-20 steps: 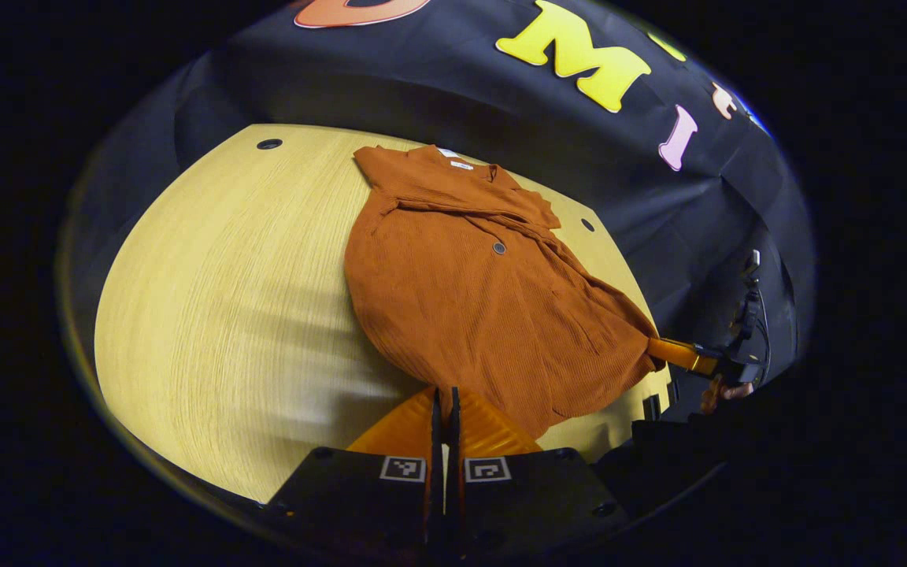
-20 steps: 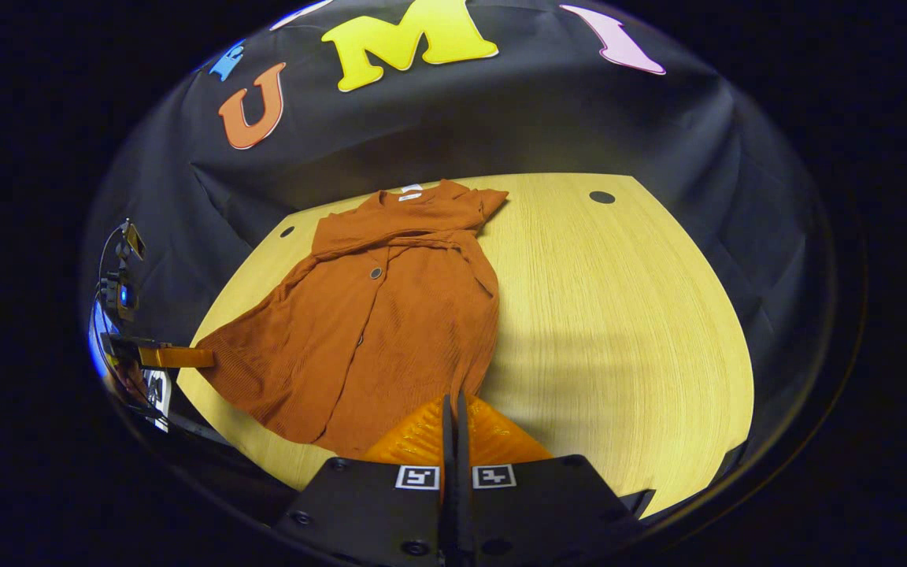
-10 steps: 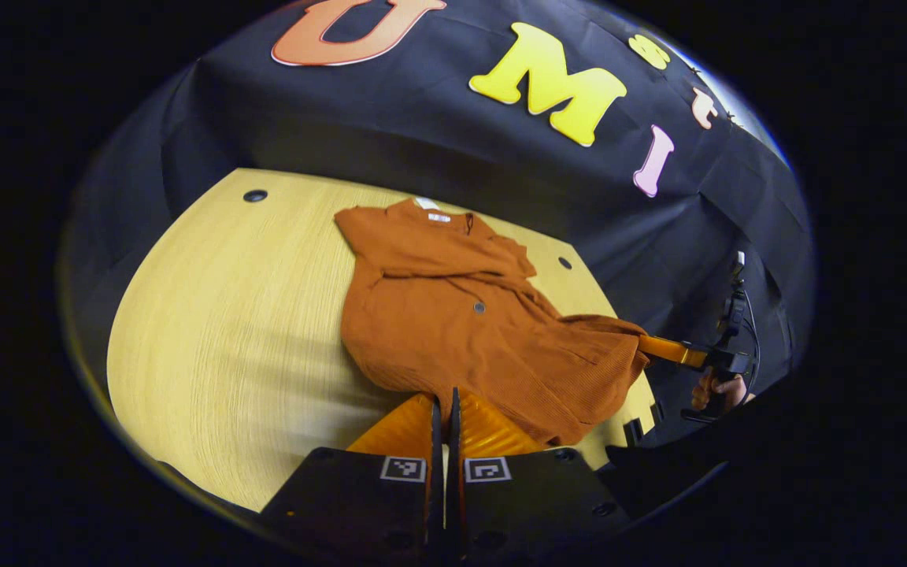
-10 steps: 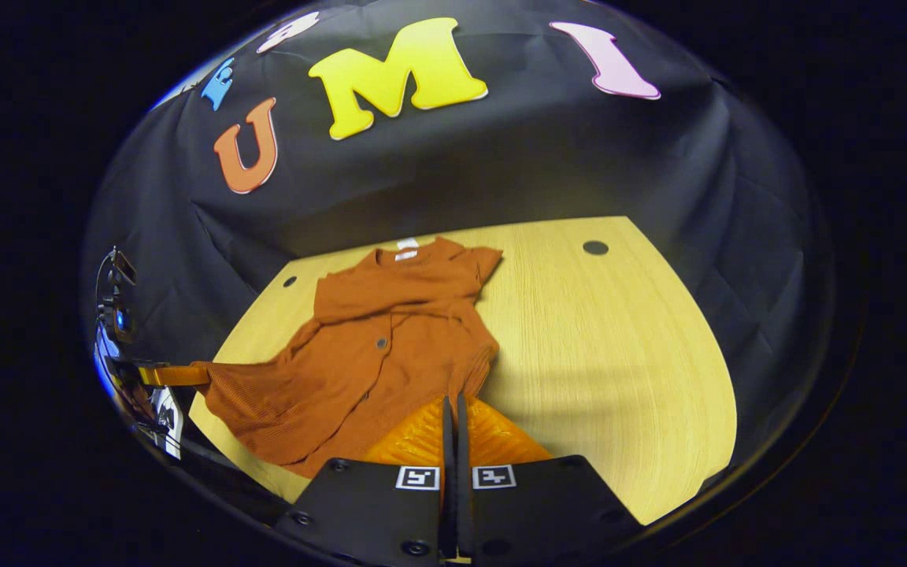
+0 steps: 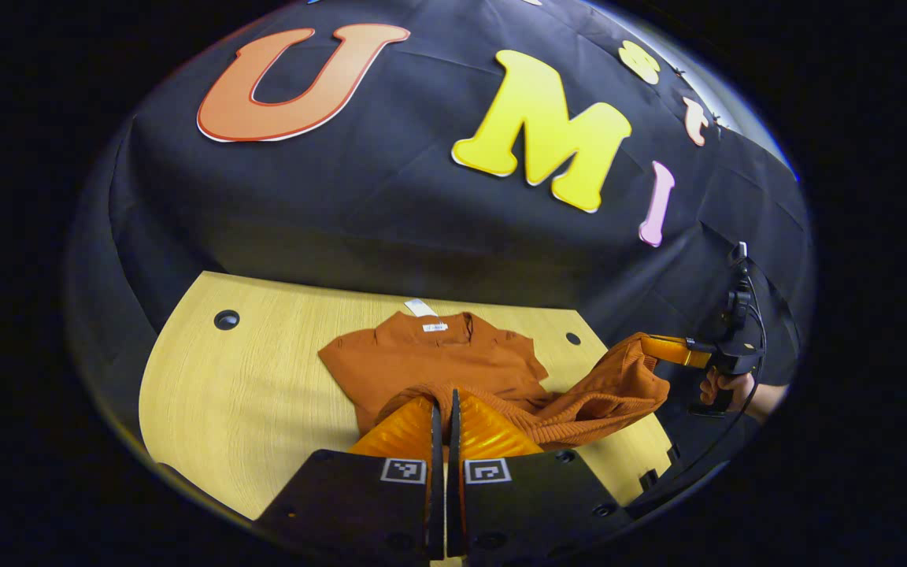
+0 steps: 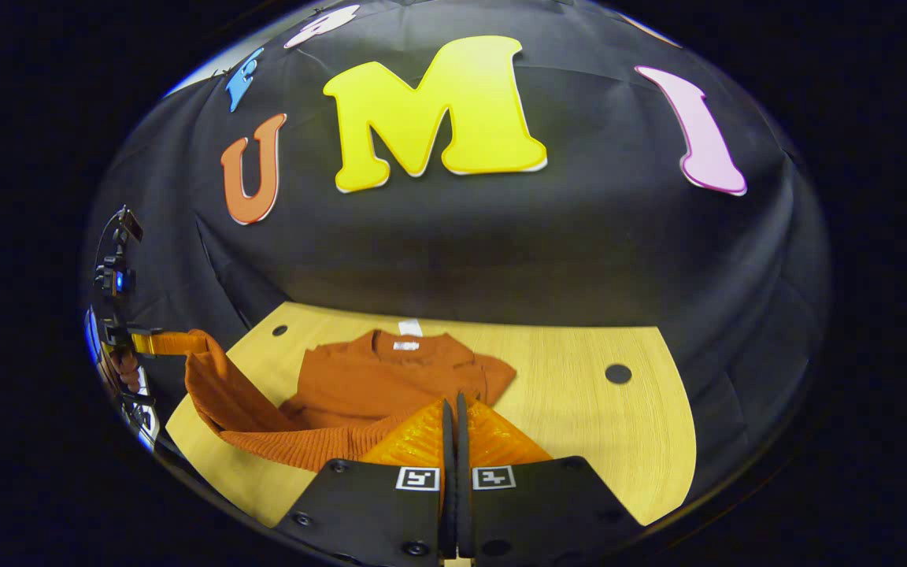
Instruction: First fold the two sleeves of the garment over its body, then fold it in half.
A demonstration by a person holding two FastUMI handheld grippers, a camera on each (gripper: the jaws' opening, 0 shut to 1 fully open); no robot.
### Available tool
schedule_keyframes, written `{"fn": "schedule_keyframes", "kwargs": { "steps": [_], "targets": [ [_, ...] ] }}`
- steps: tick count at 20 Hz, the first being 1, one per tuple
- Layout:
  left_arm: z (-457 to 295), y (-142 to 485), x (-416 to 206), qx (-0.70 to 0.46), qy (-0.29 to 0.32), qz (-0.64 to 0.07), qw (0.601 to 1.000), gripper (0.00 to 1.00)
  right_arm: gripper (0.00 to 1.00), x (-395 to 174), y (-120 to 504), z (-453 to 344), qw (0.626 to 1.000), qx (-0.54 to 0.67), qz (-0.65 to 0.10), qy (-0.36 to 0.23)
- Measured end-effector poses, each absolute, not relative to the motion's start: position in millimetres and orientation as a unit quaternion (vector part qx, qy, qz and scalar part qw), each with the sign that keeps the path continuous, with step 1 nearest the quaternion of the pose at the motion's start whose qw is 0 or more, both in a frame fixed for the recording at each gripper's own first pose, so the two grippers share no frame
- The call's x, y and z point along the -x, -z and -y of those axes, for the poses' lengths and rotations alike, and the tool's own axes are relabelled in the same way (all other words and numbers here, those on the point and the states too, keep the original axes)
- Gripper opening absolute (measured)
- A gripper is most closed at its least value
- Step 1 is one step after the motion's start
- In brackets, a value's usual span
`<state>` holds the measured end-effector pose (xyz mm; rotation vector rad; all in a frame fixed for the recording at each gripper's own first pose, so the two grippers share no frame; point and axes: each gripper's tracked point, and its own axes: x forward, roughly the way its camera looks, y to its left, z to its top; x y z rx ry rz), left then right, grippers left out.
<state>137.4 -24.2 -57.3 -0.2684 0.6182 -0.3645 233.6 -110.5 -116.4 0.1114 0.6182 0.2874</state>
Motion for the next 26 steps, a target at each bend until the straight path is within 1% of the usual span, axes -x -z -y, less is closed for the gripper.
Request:
{"fn": "schedule_keyframes", "kwargs": {
  "steps": [5,8,11,15,18,20,23,24,25,26],
  "targets": [
    [4.4,66.0,-224.0,0.173,0.13,-0.289,0.932,0.04,0.0,-325.5,133.2,74.7,0.944,-0.035,-0.292,-0.151],
    [-6.4,89.2,-260.8,0.184,0.105,-0.298,0.931,0.04,0.0,-369.7,163.2,63.8,0.942,-0.016,-0.302,-0.148],
    [-13.9,125.7,-290.0,0.185,0.086,-0.321,0.925,0.04,0.0,-406.7,189.9,53.3,0.94,-0.016,-0.309,-0.146],
    [-21.6,170.3,-323.0,0.164,0.075,-0.333,0.926,0.04,0.0,-442.1,238.0,39.3,0.936,-0.015,-0.32,-0.146],
    [-39.1,210.0,-352.9,0.146,0.056,-0.335,0.929,0.04,0.0,-462.0,277.6,42.4,0.937,-0.002,-0.323,-0.133],
    [-47.7,232.8,-367.6,0.158,0.038,-0.338,0.927,0.04,0.0,-479.4,299.7,51.7,0.941,-0.014,-0.318,-0.112],
    [-54.9,252.6,-384.5,0.187,0.014,-0.328,0.926,0.05,0.0,-483.9,322.1,66.9,0.942,-0.048,-0.324,-0.069],
    [-53.8,261.0,-391.4,0.192,0.009,-0.329,0.925,0.07,0.04,-478.1,329.2,71.8,0.941,-0.048,-0.33,-0.052],
    [-51.0,266.8,-390.4,0.189,0.008,-0.338,0.922,0.15,0.07,-476.2,336.4,77.4,0.939,-0.034,-0.34,-0.032],
    [-58.9,268.5,-388.4,0.17,-0.002,-0.344,0.923,0.32,0.14,-472.7,334.4,81.4,0.938,-0.022,-0.344,-0.022]
  ]
}}
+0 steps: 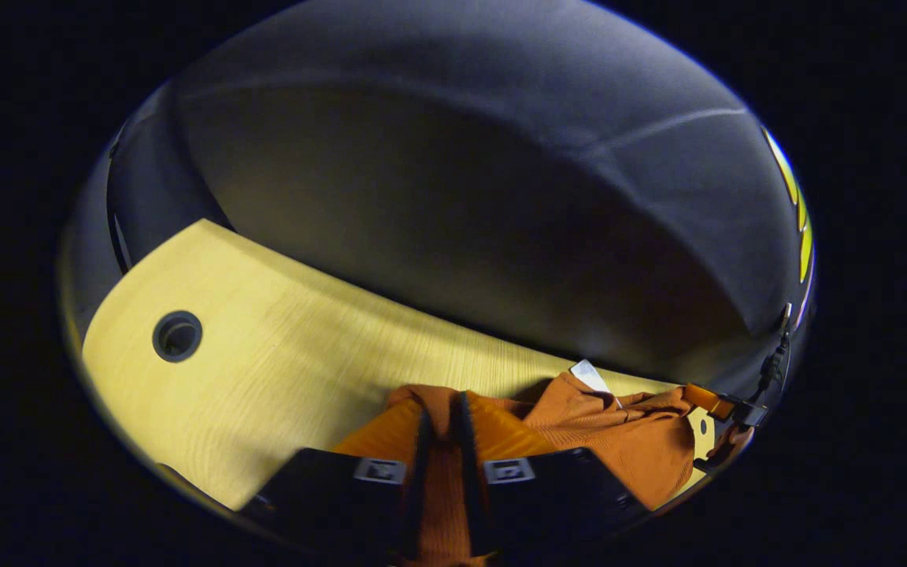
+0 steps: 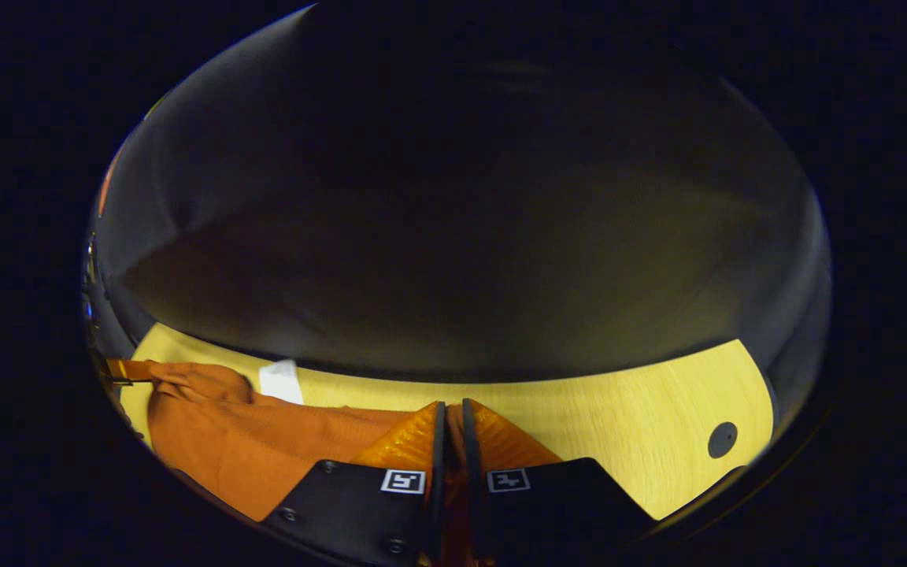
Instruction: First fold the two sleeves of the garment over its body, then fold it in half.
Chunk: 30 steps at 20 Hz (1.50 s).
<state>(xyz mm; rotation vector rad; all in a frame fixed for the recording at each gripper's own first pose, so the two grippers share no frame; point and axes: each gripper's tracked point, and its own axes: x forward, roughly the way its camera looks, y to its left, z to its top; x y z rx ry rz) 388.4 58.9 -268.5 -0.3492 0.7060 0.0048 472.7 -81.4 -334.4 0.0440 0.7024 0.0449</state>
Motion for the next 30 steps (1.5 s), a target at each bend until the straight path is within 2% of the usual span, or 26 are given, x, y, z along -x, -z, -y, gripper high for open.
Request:
{"fn": "schedule_keyframes", "kwargs": {
  "steps": [2,3,5,6,8,11,12,15,18,20,21,22,24,25,26,30],
  "targets": [
    [-72.7,261.8,-384.9,0.136,-0.025,-0.344,0.929,0.67,0.16,-471.4,315.6,77.5,0.943,-0.029,-0.331,-0.022],
    [-77.4,251.6,-384.0,0.134,-0.034,-0.334,0.932,0.83,0.32,-470.8,303.7,77.1,0.945,-0.043,-0.325,-0.023],
    [-79.8,222.3,-378.8,0.146,-0.042,-0.308,0.939,0.84,0.65,-465.4,287.5,85.4,0.947,-0.054,-0.318,-0.011],
    [-82.8,206.4,-376.0,0.143,-0.046,-0.296,0.943,0.84,0.71,-459.5,276.1,89.6,0.947,-0.053,-0.316,-0.007],
    [-78.0,176.0,-366.3,0.119,-0.046,-0.267,0.955,0.84,0.75,-451.3,250.1,86.2,0.955,-0.052,-0.293,-0.002],
    [-52.7,130.7,-342.5,0.077,-0.035,-0.221,0.972,0.84,0.76,-430.5,198.3,84.4,0.968,-0.048,-0.247,-0.001],
    [-46.1,113.7,-332.7,0.071,-0.032,-0.203,0.976,0.84,0.72,-420.9,177.8,82.3,0.972,-0.05,-0.231,-0.004],
    [-25.8,56.5,-296.4,0.06,-0.025,-0.144,0.987,0.84,0.75,-387.6,105.2,72.4,0.983,-0.043,-0.179,-0.026],
    [-23.9,4.6,-270.6,0.046,-0.017,-0.08,0.996,0.86,0.8,-341.0,28.4,64.5,0.992,-0.038,-0.114,-0.042],
    [-14.8,-47.9,-238.1,0.028,-0.02,-0.031,0.999,0.87,0.78,-306.0,-14.8,66.5,0.996,-0.036,-0.066,-0.048],
    [-8.8,-69.6,-223.3,0.018,-0.022,-0.011,1.0,0.9,0.78,-289.6,-38.4,69.1,0.998,-0.035,-0.04,-0.046],
    [-2.4,-88.6,-207.8,0.012,-0.022,0.008,1.0,0.84,0.79,-270.8,-57.1,70.3,0.998,-0.033,-0.022,-0.048],
    [10.7,-115.3,-176.7,0.003,-0.012,0.039,0.999,0.86,0.82,-234.5,-70.5,61.5,0.998,-0.024,-0.001,-0.054],
    [15.5,-122.1,-163.2,-0.003,-0.008,0.049,0.999,0.97,0.82,-220.0,-80.3,57.0,0.998,-0.019,0.004,-0.056],
    [20.5,-126.1,-149.8,-0.012,-0.005,0.053,0.998,1.0,0.83,-203.0,-86.3,52.4,0.998,-0.019,0.011,-0.06],
    [42.5,-117.4,-100.6,-0.001,-0.001,0.044,0.999,0.97,0.87,-141.7,-94.3,51.4,0.998,-0.023,0.027,-0.053]
  ]
}}
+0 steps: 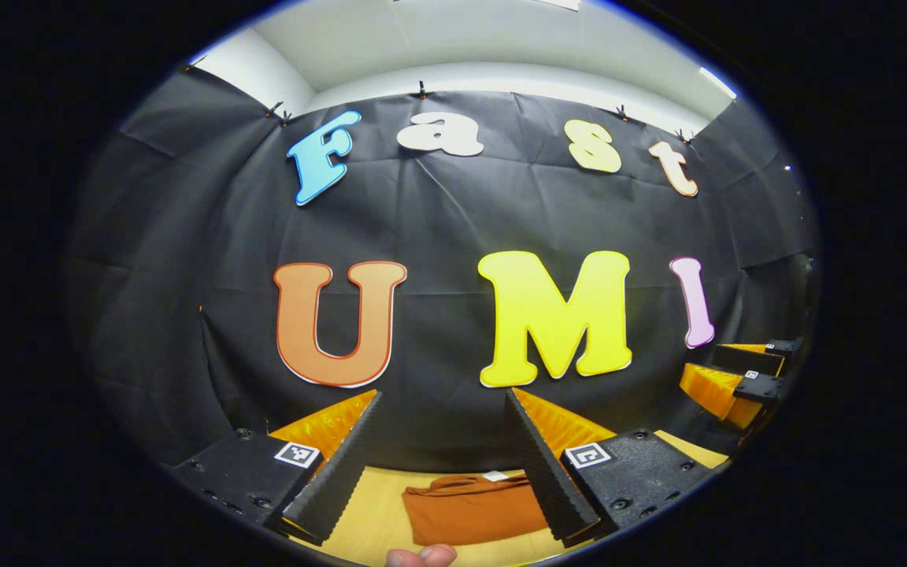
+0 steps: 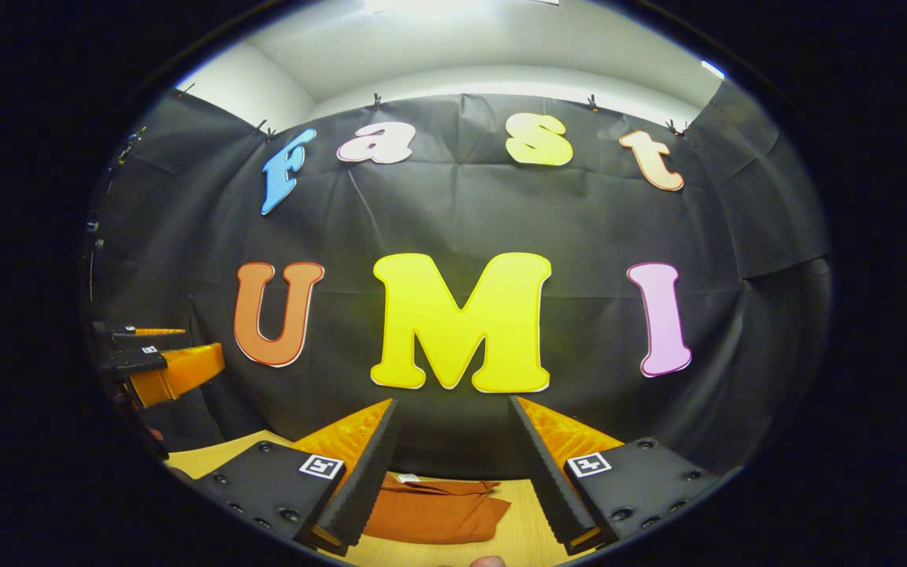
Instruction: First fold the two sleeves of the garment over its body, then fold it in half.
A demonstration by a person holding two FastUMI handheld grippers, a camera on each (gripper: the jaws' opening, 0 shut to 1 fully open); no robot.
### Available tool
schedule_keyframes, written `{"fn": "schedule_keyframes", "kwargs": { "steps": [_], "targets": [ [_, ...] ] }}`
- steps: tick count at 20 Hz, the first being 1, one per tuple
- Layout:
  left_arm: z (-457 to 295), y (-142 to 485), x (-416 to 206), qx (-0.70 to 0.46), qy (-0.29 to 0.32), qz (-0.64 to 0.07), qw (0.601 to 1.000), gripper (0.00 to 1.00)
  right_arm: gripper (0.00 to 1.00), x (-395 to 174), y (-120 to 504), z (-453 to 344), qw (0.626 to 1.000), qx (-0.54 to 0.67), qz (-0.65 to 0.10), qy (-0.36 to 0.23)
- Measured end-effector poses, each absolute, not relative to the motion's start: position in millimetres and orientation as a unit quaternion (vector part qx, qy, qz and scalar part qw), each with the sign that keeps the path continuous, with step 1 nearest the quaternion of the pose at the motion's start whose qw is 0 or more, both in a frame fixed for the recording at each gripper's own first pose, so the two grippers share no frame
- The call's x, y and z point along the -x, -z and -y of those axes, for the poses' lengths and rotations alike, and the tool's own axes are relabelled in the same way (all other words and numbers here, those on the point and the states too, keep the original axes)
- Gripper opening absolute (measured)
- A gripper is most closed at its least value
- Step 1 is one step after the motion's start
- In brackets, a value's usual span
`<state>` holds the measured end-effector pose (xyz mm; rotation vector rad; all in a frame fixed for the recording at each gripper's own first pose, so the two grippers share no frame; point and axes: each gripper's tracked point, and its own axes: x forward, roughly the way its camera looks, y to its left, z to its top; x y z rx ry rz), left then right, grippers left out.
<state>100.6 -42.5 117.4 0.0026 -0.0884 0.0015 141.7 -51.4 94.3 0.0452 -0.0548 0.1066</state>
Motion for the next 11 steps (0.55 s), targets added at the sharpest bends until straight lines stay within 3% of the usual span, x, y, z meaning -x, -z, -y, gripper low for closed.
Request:
{"fn": "schedule_keyframes", "kwargs": {
  "steps": [2,3,11],
  "targets": [
    [44.4,-110.0,-78.4,-0.003,-0.006,0.041,0.999,0.92,0.86,-119.6,-97.9,51.1,0.998,-0.02,0.035,-0.045],
    [46.9,-107.2,-69.9,-0.005,-0.006,0.043,0.999,0.97,0.88,-109.9,-99.3,50.8,0.998,-0.021,0.036,-0.043],
    [51.9,-103.2,-48.8,-0.005,-0.004,0.043,0.999,0.97,0.88,-82.4,-85.0,42.9,0.998,-0.025,0.026,-0.047]
  ]
}}
